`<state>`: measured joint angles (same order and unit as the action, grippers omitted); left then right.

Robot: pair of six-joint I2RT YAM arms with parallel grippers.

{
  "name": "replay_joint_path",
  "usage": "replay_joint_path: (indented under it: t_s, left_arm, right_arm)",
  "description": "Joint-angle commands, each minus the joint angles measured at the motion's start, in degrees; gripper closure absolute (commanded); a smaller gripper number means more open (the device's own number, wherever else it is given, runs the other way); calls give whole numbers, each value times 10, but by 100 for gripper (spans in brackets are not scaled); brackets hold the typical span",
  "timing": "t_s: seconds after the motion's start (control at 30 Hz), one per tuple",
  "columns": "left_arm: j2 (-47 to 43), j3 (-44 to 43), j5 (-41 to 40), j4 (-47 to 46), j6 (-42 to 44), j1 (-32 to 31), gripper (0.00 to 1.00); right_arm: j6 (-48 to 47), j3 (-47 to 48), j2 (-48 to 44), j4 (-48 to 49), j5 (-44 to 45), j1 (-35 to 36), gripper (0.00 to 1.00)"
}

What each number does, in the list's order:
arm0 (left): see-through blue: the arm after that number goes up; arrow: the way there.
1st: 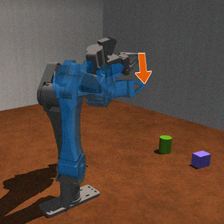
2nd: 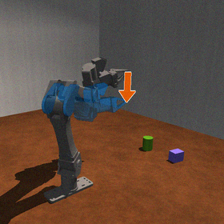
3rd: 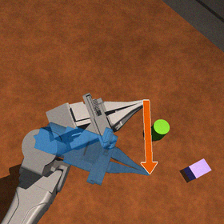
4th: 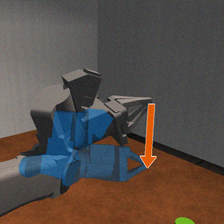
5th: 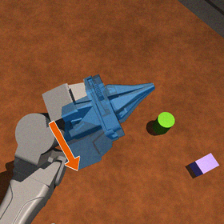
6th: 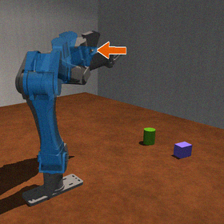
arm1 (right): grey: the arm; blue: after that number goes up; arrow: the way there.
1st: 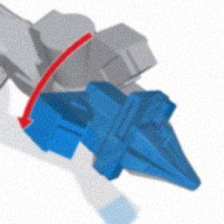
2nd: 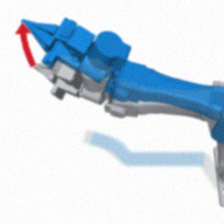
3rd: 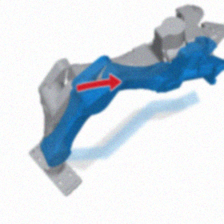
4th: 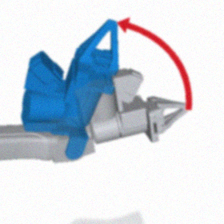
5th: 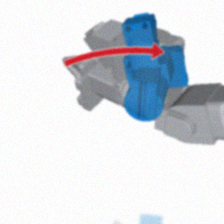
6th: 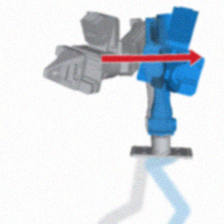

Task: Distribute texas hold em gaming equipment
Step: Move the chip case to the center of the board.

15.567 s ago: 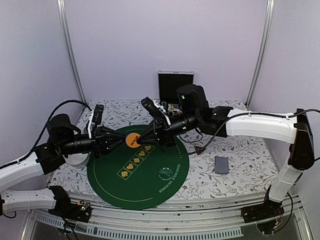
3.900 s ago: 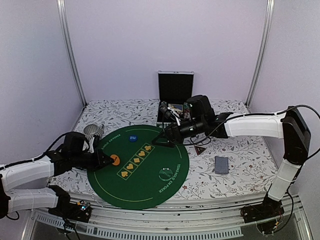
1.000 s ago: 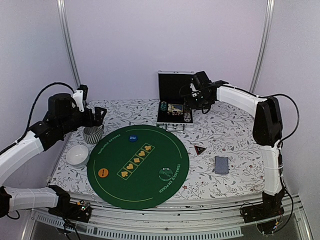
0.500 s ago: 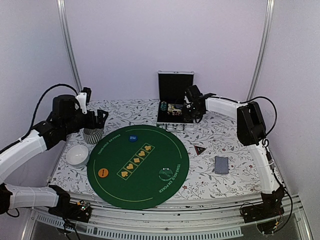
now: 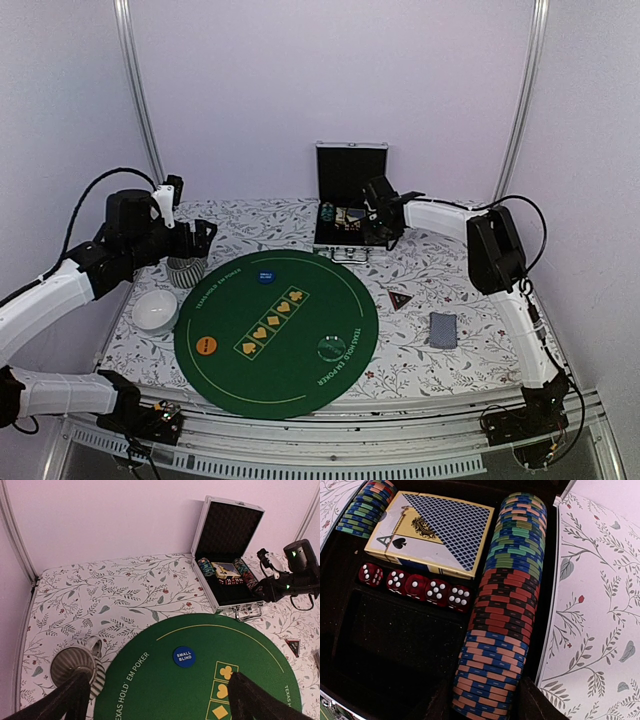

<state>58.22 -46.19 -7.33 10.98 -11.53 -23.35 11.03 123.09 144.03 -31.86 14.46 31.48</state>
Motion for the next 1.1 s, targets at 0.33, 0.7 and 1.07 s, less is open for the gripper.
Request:
replay_joint_path:
  t_s: [0.33,0.7,1.07]
  left_arm:
    - [1,6,6,-12,9,5,2]
    - [3,8,5,-13,11,6,2]
    - [7,11,2,-16,25,9,2]
  right_arm:
    - [-55,15,-8,9,-81,-10,47]
    - [-216,21,-69,15,-191,-36,34]
    - [-389,17,-80,18,-368,-109,32]
